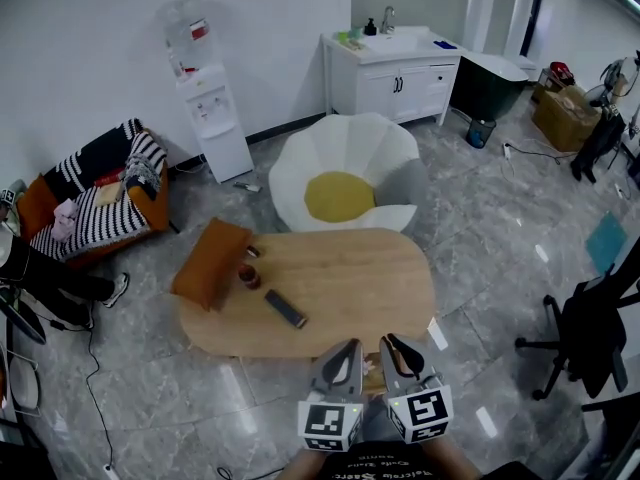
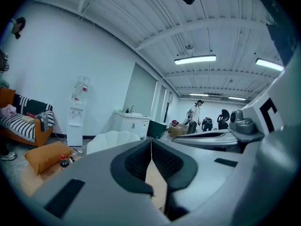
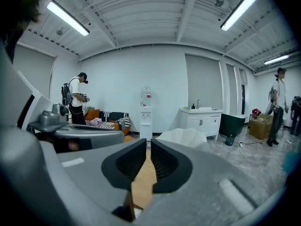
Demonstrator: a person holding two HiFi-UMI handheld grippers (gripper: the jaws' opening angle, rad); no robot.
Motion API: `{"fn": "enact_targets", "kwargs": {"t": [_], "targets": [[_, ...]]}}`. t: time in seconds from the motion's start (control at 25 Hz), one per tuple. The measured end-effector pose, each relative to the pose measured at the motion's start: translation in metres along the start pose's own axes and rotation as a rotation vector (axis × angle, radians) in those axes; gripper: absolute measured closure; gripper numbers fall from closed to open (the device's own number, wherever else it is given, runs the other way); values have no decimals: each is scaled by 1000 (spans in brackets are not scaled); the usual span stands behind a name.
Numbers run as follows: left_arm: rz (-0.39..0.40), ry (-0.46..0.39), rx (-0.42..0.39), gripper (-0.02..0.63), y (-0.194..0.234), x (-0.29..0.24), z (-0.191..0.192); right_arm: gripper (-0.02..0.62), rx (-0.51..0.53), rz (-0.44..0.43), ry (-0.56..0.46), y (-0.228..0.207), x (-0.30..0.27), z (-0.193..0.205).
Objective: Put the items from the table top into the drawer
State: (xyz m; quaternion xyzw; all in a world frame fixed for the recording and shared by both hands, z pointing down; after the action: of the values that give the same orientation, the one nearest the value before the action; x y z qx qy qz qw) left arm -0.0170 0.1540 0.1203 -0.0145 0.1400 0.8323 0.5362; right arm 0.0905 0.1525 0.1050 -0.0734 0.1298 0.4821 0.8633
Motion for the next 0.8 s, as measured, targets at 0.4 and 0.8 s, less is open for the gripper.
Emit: {"fn": "enact_targets", "kwargs": {"t": [0.4, 0.8], "targets": [[13, -27, -33, 594, -10, 11, -13, 591, 35, -14, -27, 10, 8, -11], [-7, -18, -39, 595, -6, 12, -12, 592, 28, -46, -28, 9, 5, -8]]}}
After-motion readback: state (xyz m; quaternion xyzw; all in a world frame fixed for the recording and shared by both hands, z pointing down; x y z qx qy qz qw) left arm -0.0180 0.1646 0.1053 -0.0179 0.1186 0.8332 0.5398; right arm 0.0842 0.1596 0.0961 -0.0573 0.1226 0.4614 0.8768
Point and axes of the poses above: the fingertips, and each gripper's own axes: x backward along the fingers, y to its left, z out of its underside, the point moved 6 cm from there along x, backward along the fingers, and after that the axes turned 3 degrees about -z, right-handed, at the moved point
